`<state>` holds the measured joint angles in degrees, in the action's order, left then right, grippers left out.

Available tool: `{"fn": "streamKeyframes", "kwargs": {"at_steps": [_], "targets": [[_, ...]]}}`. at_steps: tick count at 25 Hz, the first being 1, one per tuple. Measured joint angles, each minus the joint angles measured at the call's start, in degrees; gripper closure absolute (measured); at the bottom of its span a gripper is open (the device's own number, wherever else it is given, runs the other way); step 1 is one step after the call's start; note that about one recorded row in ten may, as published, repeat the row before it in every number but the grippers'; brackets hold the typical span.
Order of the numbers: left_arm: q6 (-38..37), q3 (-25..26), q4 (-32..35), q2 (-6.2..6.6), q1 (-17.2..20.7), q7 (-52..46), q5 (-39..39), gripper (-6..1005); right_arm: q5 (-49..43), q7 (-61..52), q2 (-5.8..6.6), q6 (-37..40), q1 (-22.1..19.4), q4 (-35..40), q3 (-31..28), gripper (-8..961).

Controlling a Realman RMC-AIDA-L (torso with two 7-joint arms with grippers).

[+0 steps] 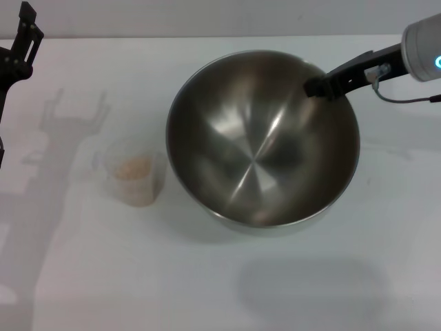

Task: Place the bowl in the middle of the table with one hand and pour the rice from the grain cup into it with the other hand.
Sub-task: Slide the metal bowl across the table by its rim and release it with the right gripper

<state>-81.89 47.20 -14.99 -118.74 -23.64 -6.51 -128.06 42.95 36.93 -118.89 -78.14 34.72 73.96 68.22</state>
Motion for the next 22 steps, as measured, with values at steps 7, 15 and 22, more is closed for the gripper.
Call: {"fn": "streamKeyframes", "kwargs": {"at_steps": [7, 15, 22], "targets": [[-0.02, 0.00, 0.05, 0.03, 0.00, 0.00, 0.00, 168, 0.71, 0.26, -0.03, 0.44, 1.55, -4.71, 0.10, 940], [-0.02, 0.00, 0.05, 0.08, 0.00, 0.00, 0.01, 169, -0.40, 0.28, 0.02, 2.85, 3.31, -10.36, 0.83, 939], [-0.02, 0.00, 0.05, 0.09, 0.01, 0.00, 0.00, 169, -0.63, 0.29, 0.12, 4.56, 4.95, -13.67, 2.72, 939]]}}
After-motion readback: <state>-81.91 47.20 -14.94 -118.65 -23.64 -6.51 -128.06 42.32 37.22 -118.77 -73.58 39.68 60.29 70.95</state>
